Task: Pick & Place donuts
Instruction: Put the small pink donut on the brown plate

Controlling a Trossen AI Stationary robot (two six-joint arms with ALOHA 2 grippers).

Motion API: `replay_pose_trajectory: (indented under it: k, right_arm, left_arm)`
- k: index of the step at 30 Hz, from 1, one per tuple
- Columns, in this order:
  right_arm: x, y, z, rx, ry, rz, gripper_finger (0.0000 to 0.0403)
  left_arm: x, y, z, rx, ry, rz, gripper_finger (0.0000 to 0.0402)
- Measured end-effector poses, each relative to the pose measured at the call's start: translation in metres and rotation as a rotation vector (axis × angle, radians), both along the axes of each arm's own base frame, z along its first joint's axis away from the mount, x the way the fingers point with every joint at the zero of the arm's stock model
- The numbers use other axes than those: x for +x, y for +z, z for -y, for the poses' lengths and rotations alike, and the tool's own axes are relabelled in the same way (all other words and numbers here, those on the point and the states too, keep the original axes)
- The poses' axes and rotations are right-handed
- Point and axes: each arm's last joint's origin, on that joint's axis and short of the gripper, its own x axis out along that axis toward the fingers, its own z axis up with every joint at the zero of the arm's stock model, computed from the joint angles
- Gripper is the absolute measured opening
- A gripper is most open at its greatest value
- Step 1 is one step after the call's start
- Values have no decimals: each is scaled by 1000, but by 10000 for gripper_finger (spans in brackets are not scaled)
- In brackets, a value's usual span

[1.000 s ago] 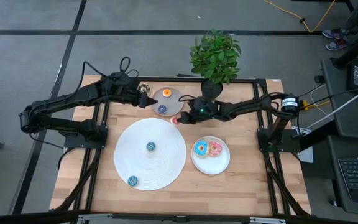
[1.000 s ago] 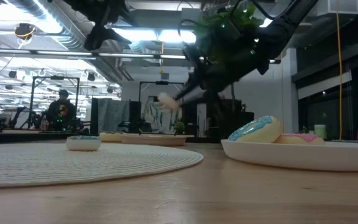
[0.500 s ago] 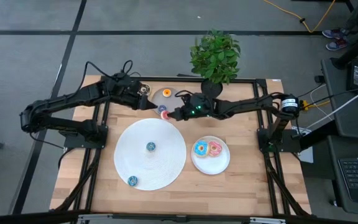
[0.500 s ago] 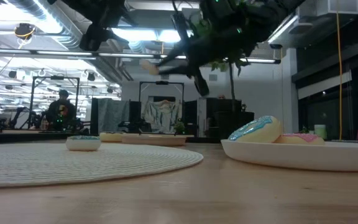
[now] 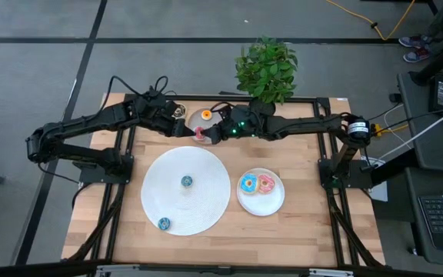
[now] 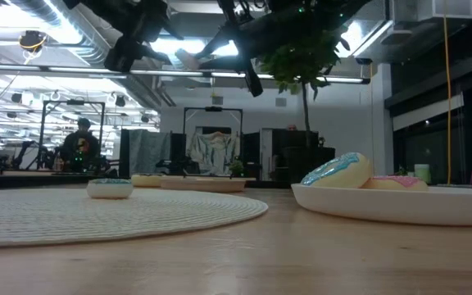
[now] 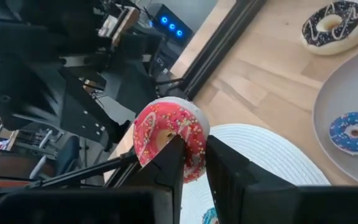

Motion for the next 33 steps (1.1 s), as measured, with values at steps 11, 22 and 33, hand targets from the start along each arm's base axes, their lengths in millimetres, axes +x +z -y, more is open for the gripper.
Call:
replay_pose_trajectory:
  k: [11,22,33]
  right_arm:
    - [3,3,-9,3,21,32,67]
    - [3,2,-10,3,23,31,67]
    - [3,2,-10,-16,28,29,67]
  left_arm:
    - [9,-5,-2,2,-6,-6,198]
    - [19,-11,-1,-11,-43,-15,191]
    - [19,-10,-1,1,-42,-7,120]
